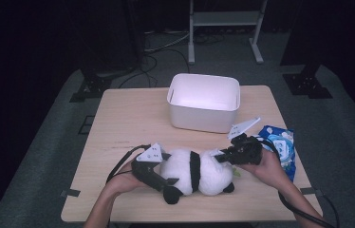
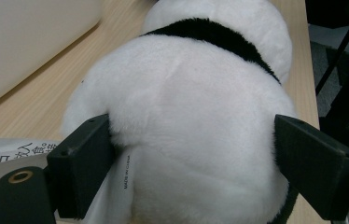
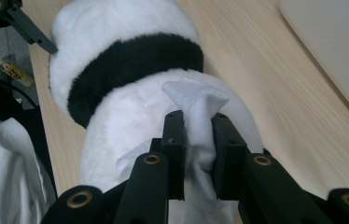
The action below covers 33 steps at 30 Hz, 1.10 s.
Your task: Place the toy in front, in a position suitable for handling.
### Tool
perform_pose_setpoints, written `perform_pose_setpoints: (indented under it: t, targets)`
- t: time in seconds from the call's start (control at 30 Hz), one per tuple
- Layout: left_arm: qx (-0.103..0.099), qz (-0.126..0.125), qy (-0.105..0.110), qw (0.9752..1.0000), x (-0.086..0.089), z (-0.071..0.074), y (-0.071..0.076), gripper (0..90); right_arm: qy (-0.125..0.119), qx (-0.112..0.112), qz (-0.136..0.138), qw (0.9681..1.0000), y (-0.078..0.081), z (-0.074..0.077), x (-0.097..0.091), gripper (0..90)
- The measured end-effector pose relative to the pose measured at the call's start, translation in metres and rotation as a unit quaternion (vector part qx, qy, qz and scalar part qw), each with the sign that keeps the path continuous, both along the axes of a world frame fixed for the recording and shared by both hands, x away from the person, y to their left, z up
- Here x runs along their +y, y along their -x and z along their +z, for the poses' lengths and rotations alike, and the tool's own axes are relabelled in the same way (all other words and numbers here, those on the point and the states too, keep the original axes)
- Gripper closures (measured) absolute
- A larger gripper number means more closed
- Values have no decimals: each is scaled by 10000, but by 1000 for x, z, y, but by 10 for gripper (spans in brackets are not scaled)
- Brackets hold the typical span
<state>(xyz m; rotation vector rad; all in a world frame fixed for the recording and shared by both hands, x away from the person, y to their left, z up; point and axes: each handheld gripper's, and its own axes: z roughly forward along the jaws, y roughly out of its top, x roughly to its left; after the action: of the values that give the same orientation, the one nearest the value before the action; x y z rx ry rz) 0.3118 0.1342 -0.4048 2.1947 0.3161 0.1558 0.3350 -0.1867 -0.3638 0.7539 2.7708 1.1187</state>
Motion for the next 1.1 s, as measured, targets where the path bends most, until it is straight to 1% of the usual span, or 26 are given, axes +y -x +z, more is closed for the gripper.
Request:
perform_pose_setpoints:
  t: [0.1, 0.23, 0.33, 0.37, 0.43, 0.5, 0.67, 0.8, 0.9, 1.0, 1.1]
  targets:
    - [14, 8, 5, 10000, 0, 0, 0, 135, -2, 13, 142, 9999, 2, 3, 9, 768]
    - [24, 13, 14, 10000, 0, 0, 0, 135, 14, 17, 423, 9991, 7, 6, 30, 768]
    - [10, -5, 16, 10000, 1, 0, 0, 135, 64, -26, 710, 9975, 9, 8, 50, 769]
    - [8, -5, 20, 10000, 1, 0, 0, 134, 128, -28, 826, 9965, 11, 8, 61, 769]
    - [11, -2, 22, 10000, 1, 0, 0, 134, 180, -24, 921, 9956, 13, 8, 71, 768]
    - [15, -3, 18, 10000, 1, 0, 0, 134, 254, -57, 1066, 9940, 14, 9, 83, 768]
    - [9, -7, 4, 10000, 1, 0, -1, 134, 244, -89, 1288, 9913, 13, 12, 106, 768]
    - [8, -12, -11, 10000, 1, 0, -1, 134, 322, -119, 1445, 9889, 12, 13, 125, 768]
    - [12, -12, -12, 10000, 1, 0, -1, 133, 379, -82, 1546, 9872, 11, 14, 139, 768]
    - [31, 2, 5, 10000, 1, 0, -1, 132, 405, -92, 1666, 9852, 8, 12, 149, 768]
    - [53, 5, 43, 10000, 1, -1, -1, 132, 423, -128, 1724, 9840, 7, 11, 153, 768]
